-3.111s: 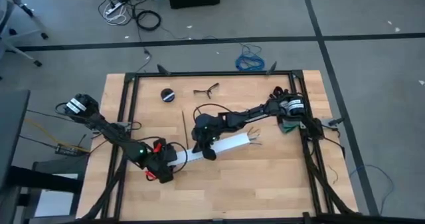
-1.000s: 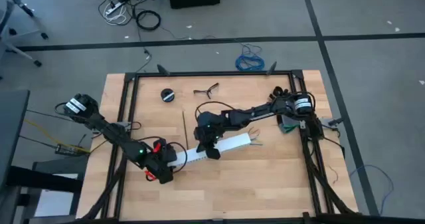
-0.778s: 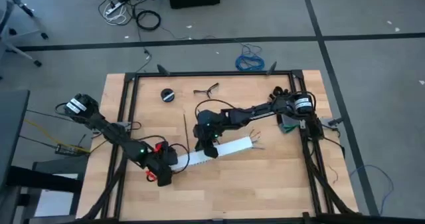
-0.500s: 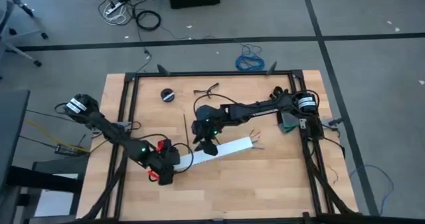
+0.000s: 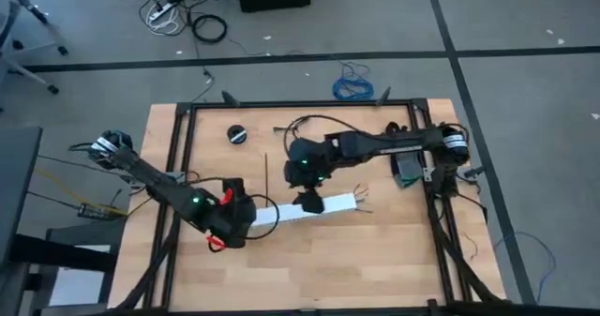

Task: Ziptie cables
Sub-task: Close the white cable duct

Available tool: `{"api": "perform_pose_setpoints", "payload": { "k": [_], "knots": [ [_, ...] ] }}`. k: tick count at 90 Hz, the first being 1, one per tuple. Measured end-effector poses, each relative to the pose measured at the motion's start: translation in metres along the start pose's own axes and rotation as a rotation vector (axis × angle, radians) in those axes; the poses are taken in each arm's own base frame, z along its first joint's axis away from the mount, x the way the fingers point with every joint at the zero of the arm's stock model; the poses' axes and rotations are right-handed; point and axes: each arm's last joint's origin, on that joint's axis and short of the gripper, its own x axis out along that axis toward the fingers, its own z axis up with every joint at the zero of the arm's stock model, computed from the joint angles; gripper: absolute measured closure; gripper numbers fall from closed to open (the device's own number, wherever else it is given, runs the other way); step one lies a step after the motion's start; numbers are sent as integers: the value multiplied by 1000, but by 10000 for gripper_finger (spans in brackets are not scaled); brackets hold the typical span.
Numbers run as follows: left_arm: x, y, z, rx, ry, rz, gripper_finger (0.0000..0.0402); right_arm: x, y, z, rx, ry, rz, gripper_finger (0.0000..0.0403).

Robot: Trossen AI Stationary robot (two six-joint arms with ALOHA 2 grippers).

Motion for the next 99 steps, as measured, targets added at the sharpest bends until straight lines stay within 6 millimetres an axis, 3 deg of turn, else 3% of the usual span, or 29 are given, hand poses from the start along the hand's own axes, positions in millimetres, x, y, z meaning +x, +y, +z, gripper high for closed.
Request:
{"api": "perform_pose_setpoints", "payload": {
  "k": [11,23,35,45,54,59,70,81,99],
  "knots": [
    [-12,-4,-9,-27,-42,-41,83,-21,24,-17,43,111,-95,158],
    [-16,-16,-24,-71,-137,-124,98,-30,57,-36,49,221,-181,172],
    [-11,-31,-36,-127,-246,-224,128,-20,86,-56,20,264,-257,213],
    [-4,-40,-42,-153,-301,-292,160,-4,99,-75,20,277,-319,280],
    [4,-42,-50,-159,-293,-305,193,17,98,-92,42,260,-359,367],
    [10,-43,-55,-160,-272,-297,218,32,94,-101,58,240,-346,389],
    [25,-44,-67,-159,-227,-270,293,65,77,-119,126,204,-220,397],
    [37,-46,-75,-175,-217,-276,380,82,62,-132,174,165,-147,401],
    [56,-46,-80,-192,-169,-288,400,92,42,-145,229,148,-120,402]
  ]
}}
